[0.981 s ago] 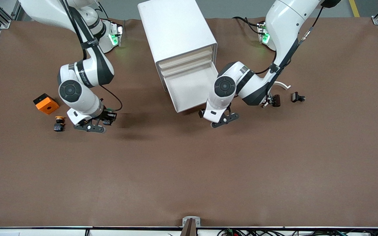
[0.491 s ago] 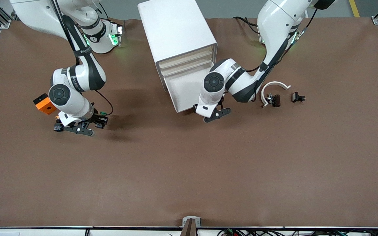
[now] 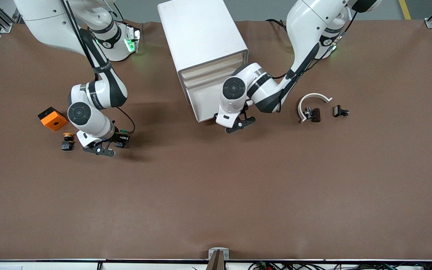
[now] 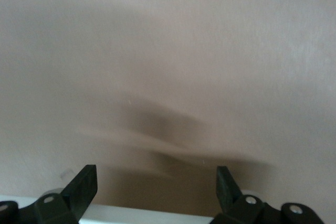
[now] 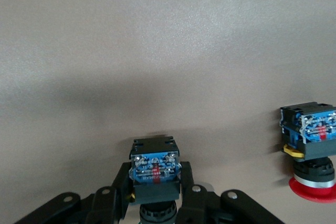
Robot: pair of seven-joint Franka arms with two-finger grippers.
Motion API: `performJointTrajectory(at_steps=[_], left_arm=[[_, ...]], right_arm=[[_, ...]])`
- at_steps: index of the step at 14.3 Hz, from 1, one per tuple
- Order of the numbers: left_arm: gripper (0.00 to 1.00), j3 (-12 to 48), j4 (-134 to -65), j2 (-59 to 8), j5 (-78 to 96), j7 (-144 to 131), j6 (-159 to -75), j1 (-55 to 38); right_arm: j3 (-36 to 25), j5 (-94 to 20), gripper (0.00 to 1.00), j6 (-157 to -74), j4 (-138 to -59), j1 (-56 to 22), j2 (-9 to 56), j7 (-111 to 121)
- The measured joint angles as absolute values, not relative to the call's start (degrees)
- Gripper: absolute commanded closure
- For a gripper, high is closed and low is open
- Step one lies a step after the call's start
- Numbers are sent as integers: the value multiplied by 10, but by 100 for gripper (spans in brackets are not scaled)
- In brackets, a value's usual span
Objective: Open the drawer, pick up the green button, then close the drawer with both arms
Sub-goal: 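Set the green button down beside the red button with the right gripper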
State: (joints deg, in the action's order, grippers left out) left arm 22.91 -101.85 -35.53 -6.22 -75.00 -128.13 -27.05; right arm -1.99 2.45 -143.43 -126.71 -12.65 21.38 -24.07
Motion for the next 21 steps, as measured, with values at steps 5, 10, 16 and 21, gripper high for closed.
performJointTrajectory(at_steps=[5,10,16,21], left_arm=[[0,257,-1018,-364,-54,-800,-1281,-271],[0,270,-1018,-368,-7,-804,-1276,-271],[0,284,-1011,-378,64,-809,-1261,-271],[0,291,-1003,-385,112,-809,-1242,-271]], right_arm=[[-20,25,100,-1435,-1267,-126,223,-241],[-20,25,56,-1435,-1267,-126,227,-241],[-23,25,0,-1435,-1257,-124,227,-242],[-24,25,0,-1281,-1158,-120,216,-242]])
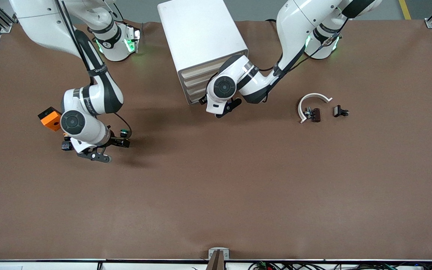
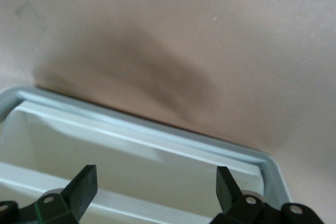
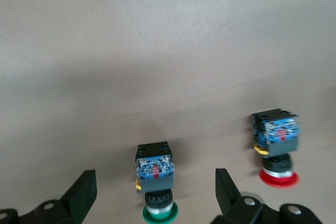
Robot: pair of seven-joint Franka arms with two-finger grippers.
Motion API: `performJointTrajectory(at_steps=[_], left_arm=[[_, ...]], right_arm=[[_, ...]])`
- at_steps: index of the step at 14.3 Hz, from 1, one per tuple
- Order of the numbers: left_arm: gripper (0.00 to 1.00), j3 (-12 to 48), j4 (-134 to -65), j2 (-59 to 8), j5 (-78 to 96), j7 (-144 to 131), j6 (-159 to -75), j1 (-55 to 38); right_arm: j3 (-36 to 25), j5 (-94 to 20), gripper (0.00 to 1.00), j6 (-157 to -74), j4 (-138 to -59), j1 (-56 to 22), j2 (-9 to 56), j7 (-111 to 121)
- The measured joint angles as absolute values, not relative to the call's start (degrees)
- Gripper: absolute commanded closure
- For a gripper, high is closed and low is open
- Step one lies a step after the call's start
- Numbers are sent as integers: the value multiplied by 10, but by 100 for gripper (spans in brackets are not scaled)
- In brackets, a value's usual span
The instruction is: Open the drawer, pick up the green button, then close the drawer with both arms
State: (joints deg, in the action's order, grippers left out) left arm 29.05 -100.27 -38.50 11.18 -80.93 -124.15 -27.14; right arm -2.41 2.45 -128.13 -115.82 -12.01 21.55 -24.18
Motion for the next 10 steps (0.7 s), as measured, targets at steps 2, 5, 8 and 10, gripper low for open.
performJointTrajectory(at_steps=[2,5,8,10], left_arm=[[0,290,-992,-388,116,-809,-1226,-270],[0,290,-986,-392,117,-809,-1217,-270],[0,291,-983,-393,119,-809,-1215,-269],[0,291,-977,-393,123,-809,-1214,-269]], right_arm=[[-24,25,0,-1231,-1121,-116,202,-242],[-24,25,0,-1158,-1070,-108,189,-241],[-24,25,0,-1057,-992,-102,185,-241],[-24,25,0,-1003,-940,-96,184,-240]])
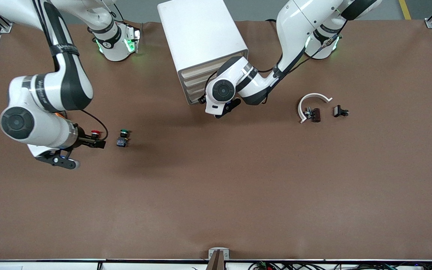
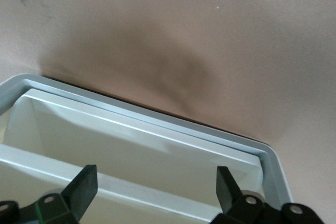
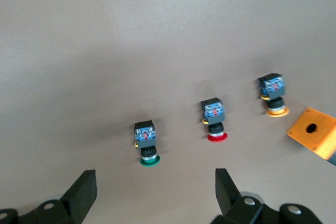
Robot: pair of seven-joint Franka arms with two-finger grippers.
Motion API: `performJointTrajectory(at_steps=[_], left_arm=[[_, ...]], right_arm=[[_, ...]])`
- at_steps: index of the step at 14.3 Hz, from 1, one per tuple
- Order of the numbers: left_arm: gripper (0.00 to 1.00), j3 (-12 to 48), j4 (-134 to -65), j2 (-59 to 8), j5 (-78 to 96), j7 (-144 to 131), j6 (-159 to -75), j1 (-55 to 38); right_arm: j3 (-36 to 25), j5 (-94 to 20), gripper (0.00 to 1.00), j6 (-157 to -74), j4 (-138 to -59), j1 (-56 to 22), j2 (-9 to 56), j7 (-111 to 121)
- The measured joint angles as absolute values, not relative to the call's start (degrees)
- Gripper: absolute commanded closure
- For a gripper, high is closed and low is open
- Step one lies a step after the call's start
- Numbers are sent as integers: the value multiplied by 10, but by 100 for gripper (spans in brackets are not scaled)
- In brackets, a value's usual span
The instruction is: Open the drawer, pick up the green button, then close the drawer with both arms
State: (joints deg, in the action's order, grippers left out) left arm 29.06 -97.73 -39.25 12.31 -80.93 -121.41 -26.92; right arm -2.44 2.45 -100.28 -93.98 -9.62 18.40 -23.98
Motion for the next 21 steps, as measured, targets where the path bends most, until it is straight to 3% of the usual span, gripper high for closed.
performJointTrajectory(at_steps=[6,10,13,21], left_arm=[[0,260,-953,-393,76,-809,-1214,-249],[0,258,-924,-392,48,-801,-1213,-182],[0,259,-905,-385,26,-781,-1198,-131],[0,258,-903,-321,-21,-557,-1065,-25]], right_arm=[[-25,16,0,-889,-818,-45,184,-122],[-25,-8,0,-843,-757,-10,183,-98],[-25,-3,0,-836,-746,-9,183,-98],[-16,6,0,-756,-717,-27,176,-100]])
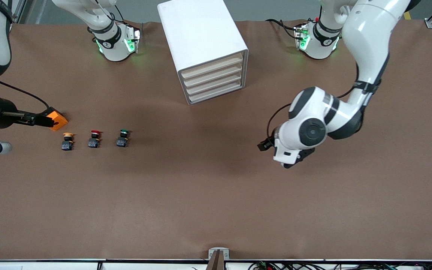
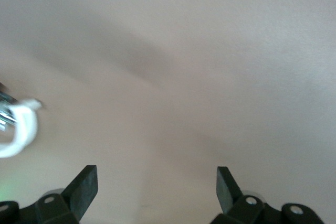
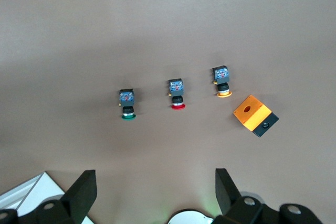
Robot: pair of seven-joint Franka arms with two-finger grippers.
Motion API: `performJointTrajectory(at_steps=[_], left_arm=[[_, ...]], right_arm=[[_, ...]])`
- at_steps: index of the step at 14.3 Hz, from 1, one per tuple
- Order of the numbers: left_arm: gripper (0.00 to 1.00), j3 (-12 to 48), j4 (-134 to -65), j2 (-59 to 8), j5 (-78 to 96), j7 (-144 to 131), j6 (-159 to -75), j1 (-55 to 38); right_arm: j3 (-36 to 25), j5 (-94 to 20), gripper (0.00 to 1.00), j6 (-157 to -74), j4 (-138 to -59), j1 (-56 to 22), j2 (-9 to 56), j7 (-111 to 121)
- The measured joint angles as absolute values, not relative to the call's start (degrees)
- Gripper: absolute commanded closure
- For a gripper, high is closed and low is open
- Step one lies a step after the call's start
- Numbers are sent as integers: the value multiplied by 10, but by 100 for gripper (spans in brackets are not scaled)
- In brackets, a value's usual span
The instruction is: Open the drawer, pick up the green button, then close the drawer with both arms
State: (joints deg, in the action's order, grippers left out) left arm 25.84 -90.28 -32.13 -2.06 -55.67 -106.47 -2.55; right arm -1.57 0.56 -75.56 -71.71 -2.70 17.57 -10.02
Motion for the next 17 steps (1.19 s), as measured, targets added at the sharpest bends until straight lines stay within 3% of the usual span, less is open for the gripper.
performJointTrajectory(at_steps=[4,9,17], left_arm=[[0,259,-917,-261,-24,-381,-999,46],[0,245,-1008,-151,-24,-231,-990,86],[0,8,-1131,13,-24,-78,-991,-68]], right_arm=[[-16,6,0,-745,-716,-29,159,-84],[-18,5,0,-733,-714,-29,148,-70],[-31,5,0,-698,-771,-30,68,-59]])
